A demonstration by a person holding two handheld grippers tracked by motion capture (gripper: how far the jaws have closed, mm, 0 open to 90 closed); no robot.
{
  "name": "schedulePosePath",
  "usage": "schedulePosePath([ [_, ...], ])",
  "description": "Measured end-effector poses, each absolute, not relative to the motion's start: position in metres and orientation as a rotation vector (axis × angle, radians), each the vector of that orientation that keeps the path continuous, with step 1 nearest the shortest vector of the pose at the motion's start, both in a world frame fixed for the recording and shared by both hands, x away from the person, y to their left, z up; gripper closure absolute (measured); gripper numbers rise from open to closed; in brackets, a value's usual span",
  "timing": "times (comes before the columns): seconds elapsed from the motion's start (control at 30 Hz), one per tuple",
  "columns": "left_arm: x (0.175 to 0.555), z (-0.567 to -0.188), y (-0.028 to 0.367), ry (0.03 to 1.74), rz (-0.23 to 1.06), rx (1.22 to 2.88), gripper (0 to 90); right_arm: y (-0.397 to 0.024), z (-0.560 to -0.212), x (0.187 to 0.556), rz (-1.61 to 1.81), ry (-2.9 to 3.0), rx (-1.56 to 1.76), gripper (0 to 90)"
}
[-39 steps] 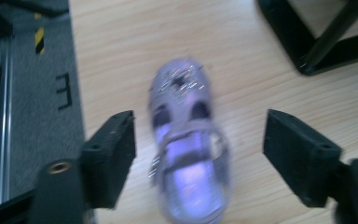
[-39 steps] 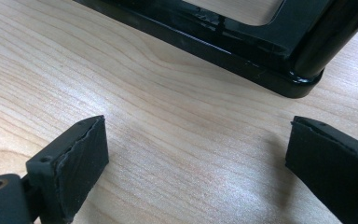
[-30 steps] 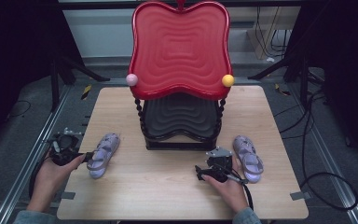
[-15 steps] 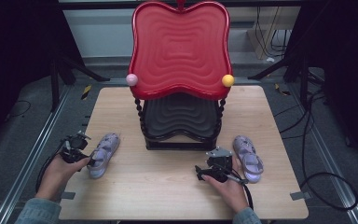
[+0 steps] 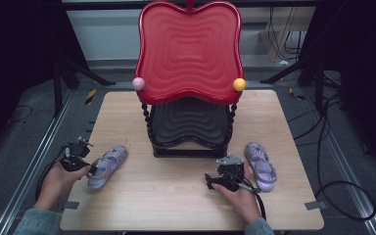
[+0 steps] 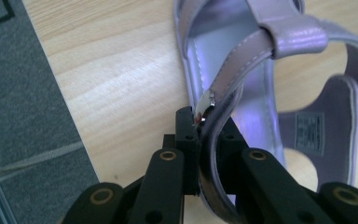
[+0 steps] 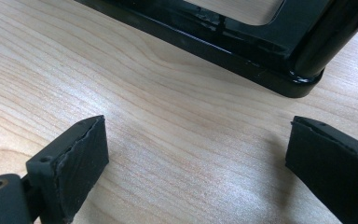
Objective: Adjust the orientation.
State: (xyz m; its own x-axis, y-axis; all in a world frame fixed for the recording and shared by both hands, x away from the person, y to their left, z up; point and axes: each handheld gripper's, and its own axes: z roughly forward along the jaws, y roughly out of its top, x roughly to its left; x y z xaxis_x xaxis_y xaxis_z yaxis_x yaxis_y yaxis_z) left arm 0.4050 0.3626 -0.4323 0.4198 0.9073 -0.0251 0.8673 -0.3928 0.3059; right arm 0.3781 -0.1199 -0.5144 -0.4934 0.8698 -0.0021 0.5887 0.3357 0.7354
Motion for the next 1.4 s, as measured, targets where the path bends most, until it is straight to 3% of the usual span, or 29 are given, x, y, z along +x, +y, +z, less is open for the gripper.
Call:
schedulePosePath([
  [0.13,0.384,-0.419,0.347,1.436,0.222,2.427,83.3,-0.12,-0.514,0.378,0.967,2.21,1.285,5.9],
  [0.3,0.37,-0.407,0.301,1.232,0.244,2.505,83.3,-0.12,-0.514,0.378,0.967,2.21,1.286,5.9],
  [0.47,0.374,-0.419,0.252,1.119,0.25,2.573,83.3,-0.12,-0.514,0.378,0.967,2.21,1.285,5.9],
  [0.6,0.376,-0.43,0.234,1.072,0.226,2.583,83.3,-0.12,-0.514,0.378,0.968,2.212,1.283,6.0],
  [0.93,0.372,-0.449,0.233,1.027,0.2,2.638,81.5,-0.12,-0.514,0.378,0.968,2.212,1.283,5.9],
  [1.2,0.353,-0.415,0.241,1.024,0.342,2.555,60.6,-0.12,-0.514,0.378,0.968,2.212,1.282,5.9],
  [1.4,0.323,-0.402,0.231,0.949,0.352,2.572,56.6,-0.121,-0.514,0.378,0.968,2.217,1.276,5.9],
])
